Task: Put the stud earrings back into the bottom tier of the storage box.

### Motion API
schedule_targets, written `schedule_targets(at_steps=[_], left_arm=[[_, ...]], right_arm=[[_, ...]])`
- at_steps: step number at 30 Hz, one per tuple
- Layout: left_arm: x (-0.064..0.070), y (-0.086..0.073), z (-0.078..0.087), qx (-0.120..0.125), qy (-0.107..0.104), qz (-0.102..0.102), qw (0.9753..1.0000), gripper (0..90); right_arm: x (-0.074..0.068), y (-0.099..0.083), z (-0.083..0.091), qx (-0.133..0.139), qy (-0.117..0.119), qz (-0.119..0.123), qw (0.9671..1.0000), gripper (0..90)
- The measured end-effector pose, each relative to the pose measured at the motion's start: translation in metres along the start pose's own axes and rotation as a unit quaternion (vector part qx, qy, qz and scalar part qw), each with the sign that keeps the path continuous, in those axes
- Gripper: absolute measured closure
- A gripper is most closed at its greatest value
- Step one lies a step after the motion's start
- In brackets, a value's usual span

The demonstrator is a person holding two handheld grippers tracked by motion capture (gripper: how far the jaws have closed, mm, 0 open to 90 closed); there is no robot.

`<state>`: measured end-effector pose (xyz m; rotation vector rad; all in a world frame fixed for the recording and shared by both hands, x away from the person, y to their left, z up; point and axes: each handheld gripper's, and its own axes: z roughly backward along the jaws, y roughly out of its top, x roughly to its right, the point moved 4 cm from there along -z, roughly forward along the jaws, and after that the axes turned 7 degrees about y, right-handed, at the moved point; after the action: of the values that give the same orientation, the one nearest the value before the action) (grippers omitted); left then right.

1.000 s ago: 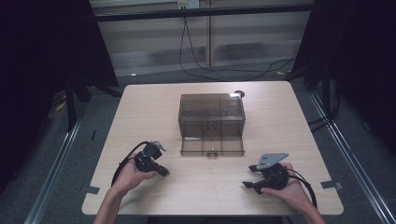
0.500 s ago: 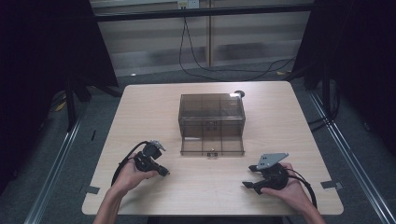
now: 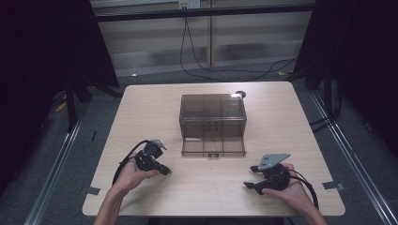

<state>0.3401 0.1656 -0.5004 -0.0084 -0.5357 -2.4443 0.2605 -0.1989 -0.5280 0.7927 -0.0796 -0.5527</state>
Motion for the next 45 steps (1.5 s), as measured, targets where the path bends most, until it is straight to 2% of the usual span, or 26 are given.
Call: schedule_targets(at_steps=[7, 14, 15, 17, 26, 29, 34, 39, 45], left_arm=[[0.003, 0.009, 0.002, 0.013, -0.006, -0.004, 0.9999, 85.3], [0.007, 0.02, 0.006, 0.017, -0.008, -0.014, 0.9997, 85.3], [0.008, 0.022, 0.006, 0.023, -0.006, -0.01, 0.9997, 85.3], [0.008, 0.024, 0.007, 0.022, -0.012, -0.013, 0.9996, 85.3], [0.012, 0.034, 0.008, 0.028, -0.01, -0.014, 0.9995, 85.3], [0.013, 0.037, 0.009, 0.025, -0.008, -0.021, 0.9994, 85.3], [0.013, 0.043, 0.012, 0.031, -0.003, -0.014, 0.9994, 85.3], [0.015, 0.049, 0.012, 0.029, -0.008, -0.026, 0.9992, 85.3], [0.015, 0.056, 0.012, 0.031, -0.01, -0.029, 0.9991, 85.3]], right_arm=[[0.001, 0.0, 0.0, 0.0, -0.001, -0.002, 1.0, 34.8], [0.001, 0.0, 0.0, 0.001, 0.0, -0.002, 1.0, 34.6], [0.001, 0.0, 0.0, 0.001, 0.0, -0.003, 1.0, 34.4], [0.001, 0.0, 0.001, 0.002, -0.001, -0.003, 1.0, 33.7], [0.001, 0.0, 0.001, 0.007, -0.001, -0.008, 0.9999, 30.6], [0.002, 0.0, 0.001, 0.004, -0.004, -0.007, 1.0, 27.7], [0.002, 0.0, 0.0, 0.006, -0.004, -0.009, 0.9999, 26.6], [0.004, 0.001, 0.001, 0.01, -0.01, -0.017, 0.9997, 21.7], [0.005, 0.001, 0.003, 0.018, -0.011, -0.025, 0.9995, 16.9]])
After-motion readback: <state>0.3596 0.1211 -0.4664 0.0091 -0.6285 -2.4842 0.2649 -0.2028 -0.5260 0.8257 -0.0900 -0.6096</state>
